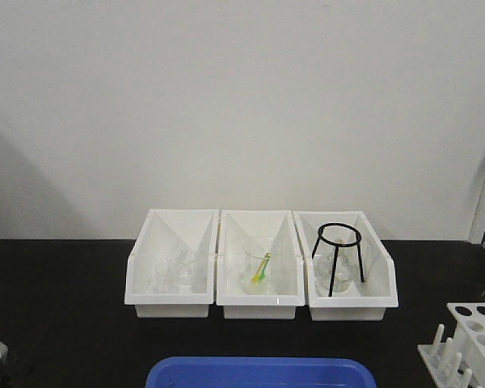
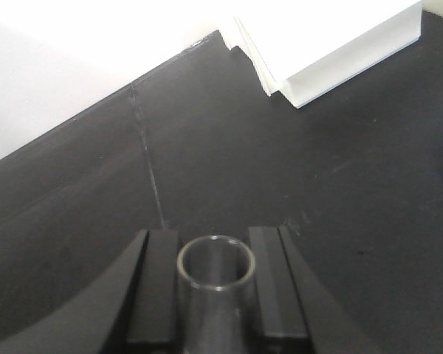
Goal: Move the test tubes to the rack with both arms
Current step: 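Lift the test tube out of the beaker with the left gripper, then grasp the tube with the right gripper, then open the left gripper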
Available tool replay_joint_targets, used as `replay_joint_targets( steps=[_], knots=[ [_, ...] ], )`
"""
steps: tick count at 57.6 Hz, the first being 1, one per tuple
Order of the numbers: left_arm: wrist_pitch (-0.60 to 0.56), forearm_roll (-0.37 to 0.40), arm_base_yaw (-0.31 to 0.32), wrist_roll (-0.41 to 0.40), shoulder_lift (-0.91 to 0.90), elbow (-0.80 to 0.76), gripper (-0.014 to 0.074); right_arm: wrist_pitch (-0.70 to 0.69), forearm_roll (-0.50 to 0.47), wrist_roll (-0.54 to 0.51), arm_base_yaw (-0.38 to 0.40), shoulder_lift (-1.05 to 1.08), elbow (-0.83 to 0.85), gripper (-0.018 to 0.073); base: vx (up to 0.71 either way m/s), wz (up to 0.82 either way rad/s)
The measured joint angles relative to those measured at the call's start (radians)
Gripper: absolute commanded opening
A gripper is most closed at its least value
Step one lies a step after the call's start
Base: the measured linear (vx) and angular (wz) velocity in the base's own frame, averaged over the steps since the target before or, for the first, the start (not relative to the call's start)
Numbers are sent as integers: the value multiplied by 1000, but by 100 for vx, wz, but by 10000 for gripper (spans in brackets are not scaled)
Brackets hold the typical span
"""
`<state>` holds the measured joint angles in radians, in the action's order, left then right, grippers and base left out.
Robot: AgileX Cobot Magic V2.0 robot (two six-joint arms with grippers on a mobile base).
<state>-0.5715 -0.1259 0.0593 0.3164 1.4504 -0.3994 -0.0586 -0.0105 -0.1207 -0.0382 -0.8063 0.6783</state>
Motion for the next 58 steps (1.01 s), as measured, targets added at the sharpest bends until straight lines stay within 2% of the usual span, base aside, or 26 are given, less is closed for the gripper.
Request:
replay_joint_targets(
  steps=[10,20,35,40,49,54,58],
  knots=[
    [3,0,0,0,-16,0,-22,0,-1,0,0,0,0,403,0,0],
    [43,0,0,-2,-134,-1,-22,0,-1,0,0,0,0,403,0,0],
    [210,0,0,-9,-320,-110,-22,1,-1,1,0,0,0,403,0,0],
    [313,0,0,-52,-359,-183,-22,12,-2,5,0,0,0,403,0,0],
    [526,2,0,-202,-387,-352,-22,77,-2,8,0,0,0,403,0,0],
    [596,4,14,-261,-386,-426,-22,119,-2,8,0,0,0,403,0,0],
    [621,5,49,-282,-378,-473,-22,140,-2,8,0,0,0,403,0,0]
  ],
)
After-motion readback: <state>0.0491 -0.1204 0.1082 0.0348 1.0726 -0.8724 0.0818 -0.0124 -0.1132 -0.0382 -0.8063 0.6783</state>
